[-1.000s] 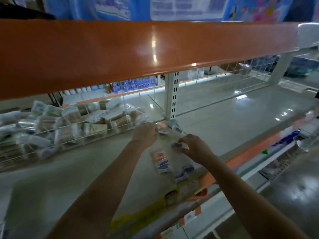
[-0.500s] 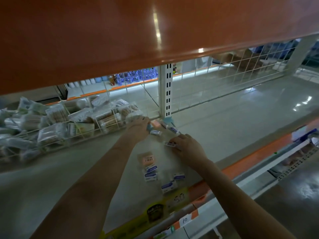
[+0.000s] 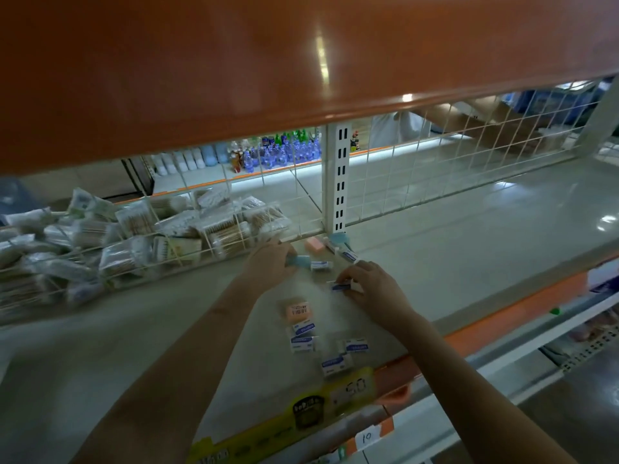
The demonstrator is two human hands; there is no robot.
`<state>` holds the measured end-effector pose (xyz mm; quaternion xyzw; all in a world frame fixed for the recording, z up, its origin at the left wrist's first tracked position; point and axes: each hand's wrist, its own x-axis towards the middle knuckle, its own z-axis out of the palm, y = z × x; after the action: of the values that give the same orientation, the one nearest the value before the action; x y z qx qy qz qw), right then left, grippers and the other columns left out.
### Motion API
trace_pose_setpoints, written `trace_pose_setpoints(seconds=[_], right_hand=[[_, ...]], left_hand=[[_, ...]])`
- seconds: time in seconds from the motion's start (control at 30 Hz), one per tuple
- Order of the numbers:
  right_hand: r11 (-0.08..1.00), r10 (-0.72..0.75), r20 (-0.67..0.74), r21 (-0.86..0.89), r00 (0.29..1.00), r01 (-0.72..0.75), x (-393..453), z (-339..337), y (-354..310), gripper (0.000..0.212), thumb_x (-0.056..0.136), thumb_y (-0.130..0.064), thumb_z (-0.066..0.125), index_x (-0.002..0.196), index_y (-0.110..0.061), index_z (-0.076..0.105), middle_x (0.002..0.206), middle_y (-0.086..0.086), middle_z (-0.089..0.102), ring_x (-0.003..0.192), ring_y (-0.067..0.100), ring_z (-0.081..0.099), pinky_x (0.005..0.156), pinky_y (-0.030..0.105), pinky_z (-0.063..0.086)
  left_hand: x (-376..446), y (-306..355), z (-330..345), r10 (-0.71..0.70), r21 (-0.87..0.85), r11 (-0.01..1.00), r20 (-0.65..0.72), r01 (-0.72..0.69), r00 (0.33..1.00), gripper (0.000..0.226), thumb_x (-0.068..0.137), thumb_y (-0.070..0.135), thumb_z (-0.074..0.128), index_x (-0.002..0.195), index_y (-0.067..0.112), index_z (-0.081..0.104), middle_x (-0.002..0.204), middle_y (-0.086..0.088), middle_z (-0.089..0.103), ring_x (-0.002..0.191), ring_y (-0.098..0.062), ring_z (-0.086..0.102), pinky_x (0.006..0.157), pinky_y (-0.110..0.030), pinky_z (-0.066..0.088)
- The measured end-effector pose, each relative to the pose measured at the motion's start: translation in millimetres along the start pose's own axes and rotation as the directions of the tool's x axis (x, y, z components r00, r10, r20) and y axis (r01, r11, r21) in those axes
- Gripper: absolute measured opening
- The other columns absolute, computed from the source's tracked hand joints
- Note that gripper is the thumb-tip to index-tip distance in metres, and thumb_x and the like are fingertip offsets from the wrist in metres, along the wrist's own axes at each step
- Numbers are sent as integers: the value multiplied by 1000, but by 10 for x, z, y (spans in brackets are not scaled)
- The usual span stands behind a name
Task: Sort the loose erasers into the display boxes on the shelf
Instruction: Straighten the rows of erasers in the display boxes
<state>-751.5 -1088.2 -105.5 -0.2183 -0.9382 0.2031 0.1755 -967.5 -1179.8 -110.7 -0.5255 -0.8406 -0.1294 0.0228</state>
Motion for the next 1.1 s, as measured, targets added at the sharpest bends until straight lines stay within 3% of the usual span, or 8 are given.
trace_pose_setpoints(seconds=[0.2, 0.4, 0.5, 0.6, 0.7, 0.83, 1.0, 1.1], right_hand=[[978, 4, -76, 210, 997, 12, -121, -11, -176, 19, 83, -14, 67, 102, -17, 65, 96, -9, 55, 79, 3, 52, 73, 12, 42], [922, -119, -107, 357, 987, 150, -232, 115, -604, 24, 77, -6, 72, 98, -18, 69, 90, -13, 56, 77, -4, 57, 72, 4, 42], [879, -205, -87, 422, 975, 223, -266, 209, -948, 24, 77, -5, 72, 95, -21, 67, 90, -9, 59, 82, 1, 58, 71, 7, 45], [841, -279, -41, 472, 960, 264, -310, 314, -1330, 25, 80, -7, 70, 95, -26, 63, 94, -15, 56, 85, 3, 57, 72, 8, 46], [805, -374, -7, 493, 927, 329, -360, 471, -1716, 28, 81, -8, 68, 97, -29, 59, 95, -17, 54, 85, 3, 56, 72, 9, 47], [755, -476, 21, 523, 879, 396, -435, 718, -2272, 26, 81, -9, 68, 97, -29, 59, 94, -19, 53, 82, 4, 56, 71, 14, 49], [742, -525, 33, 507, 850, 438, -537, 1052, -2960, 20, 81, -10, 67, 97, -23, 63, 92, -18, 52, 81, 1, 52, 68, 8, 41], [762, -521, 39, 470, 852, 445, -585, 1282, -3390, 19, 81, -12, 67, 98, -20, 63, 92, -13, 53, 82, 1, 49, 67, 9, 39]], left_hand=[[-601, -32, -219, -4, -138, 990, -188, -22, 982, 27, 79, 27, 70, 104, 17, 65, 106, 1, 65, 103, -21, 55, 88, -34, 39], [-1456, -98, -552, -104, -143, 988, -289, 64, 952, 28, 76, 28, 73, 102, 22, 65, 102, 7, 65, 99, -18, 57, 82, -31, 34], [-1878, -138, -708, -152, -129, 985, -302, 117, 941, 31, 74, 39, 63, 101, 23, 65, 99, 8, 65, 97, -16, 56, 82, -32, 37], [-2292, -216, -834, -255, -163, 963, -299, 214, 920, 30, 75, 34, 70, 102, 24, 64, 98, 13, 61, 92, -8, 51, 82, -30, 37], [-2705, -354, -944, -314, -189, 946, -312, 265, 897, 31, 72, 43, 60, 98, 28, 63, 90, 22, 52, 74, 1, 45, 71, -22, 39], [-3268, -625, -1123, -372, -219, 924, -323, 314, 870, 29, 71, 39, 63, 99, 29, 62, 85, 29, 46, 68, -2, 51, 61, -8, 37], [-3864, -1054, -1348, -410, -236, 908, -326, 347, 852, 32, 71, 45, 56, 99, 29, 62, 90, 20, 56, 66, -2, 53, 59, -14, 41], [-4202, -1366, -1512, -430, -192, 902, -298, 387, 852, 31, 73, 39, 66, 102, 28, 63, 91, 23, 51, 63, -1, 52, 61, -15, 39]])
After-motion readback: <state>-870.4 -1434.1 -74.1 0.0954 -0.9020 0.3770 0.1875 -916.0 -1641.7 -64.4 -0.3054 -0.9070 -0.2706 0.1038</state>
